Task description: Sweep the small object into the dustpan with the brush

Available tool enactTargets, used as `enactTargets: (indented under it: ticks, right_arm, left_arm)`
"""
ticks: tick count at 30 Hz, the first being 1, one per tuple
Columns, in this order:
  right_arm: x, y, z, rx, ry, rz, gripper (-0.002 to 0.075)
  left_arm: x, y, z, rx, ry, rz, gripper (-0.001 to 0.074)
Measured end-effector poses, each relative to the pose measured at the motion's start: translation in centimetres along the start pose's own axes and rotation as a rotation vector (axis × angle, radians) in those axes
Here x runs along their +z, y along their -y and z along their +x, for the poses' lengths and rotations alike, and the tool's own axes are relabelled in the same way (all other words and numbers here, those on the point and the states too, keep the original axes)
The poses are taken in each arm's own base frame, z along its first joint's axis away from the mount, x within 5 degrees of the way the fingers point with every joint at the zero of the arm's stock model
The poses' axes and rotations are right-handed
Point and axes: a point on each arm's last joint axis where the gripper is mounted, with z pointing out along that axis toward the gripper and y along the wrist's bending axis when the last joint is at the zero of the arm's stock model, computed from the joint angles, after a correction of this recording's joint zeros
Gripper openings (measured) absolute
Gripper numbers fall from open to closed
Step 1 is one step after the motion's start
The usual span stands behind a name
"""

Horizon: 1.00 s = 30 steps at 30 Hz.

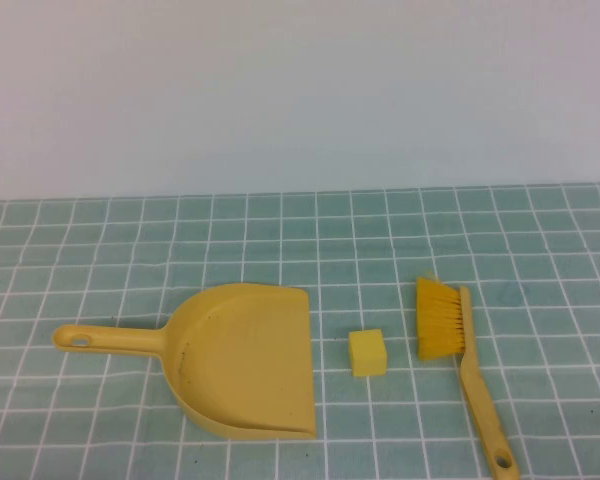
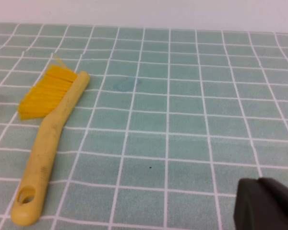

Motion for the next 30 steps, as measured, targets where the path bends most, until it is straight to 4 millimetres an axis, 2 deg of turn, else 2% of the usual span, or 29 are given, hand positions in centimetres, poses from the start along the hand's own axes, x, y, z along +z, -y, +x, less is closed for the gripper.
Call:
enactTargets:
  ticks: [18,19,30]
  right_arm:
    - [0.0,0.0,0.0,0.0,0.0,0.0,-0.0001]
    - [0.0,0.0,0.0,0.0,0.0,0.0,0.0018]
    - [0.0,0.0,0.0,0.0,0.0,0.0,-0.0001]
  left_arm:
    - [0.0,0.0,0.0,0.0,0.0,0.0,0.0]
    - [0.0,0.0,0.0,0.0,0.0,0.0,0.0]
    - [0.0,-0.09,-0.15,0.038,0.016,-0.01,0.0]
